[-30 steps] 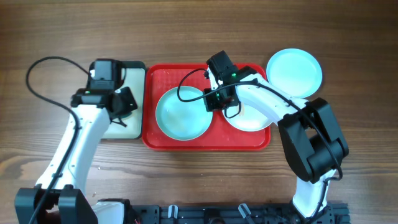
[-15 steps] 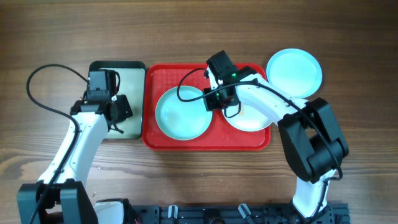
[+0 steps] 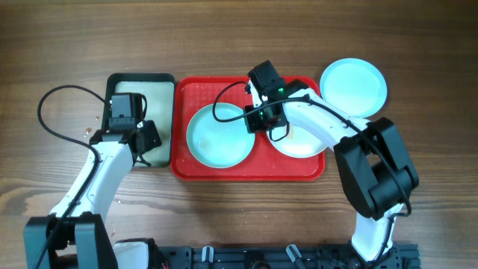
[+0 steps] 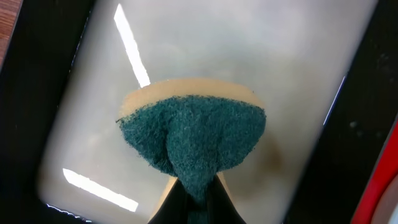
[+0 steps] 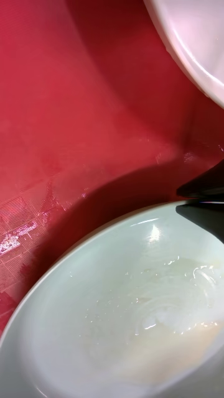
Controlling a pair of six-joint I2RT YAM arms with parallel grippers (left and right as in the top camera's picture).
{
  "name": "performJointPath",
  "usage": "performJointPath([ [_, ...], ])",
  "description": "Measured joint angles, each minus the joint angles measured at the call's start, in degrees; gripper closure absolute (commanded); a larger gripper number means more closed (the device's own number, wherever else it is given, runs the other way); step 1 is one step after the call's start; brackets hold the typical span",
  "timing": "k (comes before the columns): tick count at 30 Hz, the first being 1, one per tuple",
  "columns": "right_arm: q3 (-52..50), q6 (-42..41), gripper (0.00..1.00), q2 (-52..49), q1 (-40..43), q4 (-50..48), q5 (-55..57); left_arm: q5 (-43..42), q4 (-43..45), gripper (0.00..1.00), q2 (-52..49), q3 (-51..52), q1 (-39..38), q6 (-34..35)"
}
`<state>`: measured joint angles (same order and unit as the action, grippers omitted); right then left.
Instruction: Clean dirty plates on tray and stack at the side
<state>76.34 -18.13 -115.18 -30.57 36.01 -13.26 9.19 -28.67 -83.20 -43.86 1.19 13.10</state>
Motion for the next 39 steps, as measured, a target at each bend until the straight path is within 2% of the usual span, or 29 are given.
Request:
performJointPath([
  [4, 0.0, 0.0, 0.94, 0.0, 0.0, -0.1, 0.0, 0.0, 0.0, 0.96, 0.0, 0.0, 0.0, 0.0],
  [6, 0.0, 0.0, 0.86, 0.0, 0.0, -0.3, 0.0, 0.0, 0.0, 0.96, 0.0, 0.0, 0.0, 0.0],
  [11, 0.0, 0.0, 0.81, 0.0, 0.0, -0.5, 0.0, 0.0, 0.0, 0.96, 0.0, 0.0, 0.0, 0.1],
  [27, 0.0, 0.0, 0.81, 0.0, 0.0, -1.1, 0.0, 0.0, 0.4, 0.96, 0.0, 0.0, 0.0, 0.1],
  [32, 0.0, -0.1, 0.85, 0.0, 0.0, -1.1, 0.0, 0.0, 0.4, 0.96, 0.0, 0.0, 0.0, 0.1],
  [35, 0.0, 0.0, 0.78, 0.0, 0.0, -1.1, 0.0, 0.0, 0.4, 0.96, 0.0, 0.0, 0.0, 0.1],
  [39, 0.0, 0.0, 0.77, 0.0, 0.0, -1.1, 0.0, 0.0, 0.4, 0.96, 0.0, 0.0, 0.0, 0.1],
])
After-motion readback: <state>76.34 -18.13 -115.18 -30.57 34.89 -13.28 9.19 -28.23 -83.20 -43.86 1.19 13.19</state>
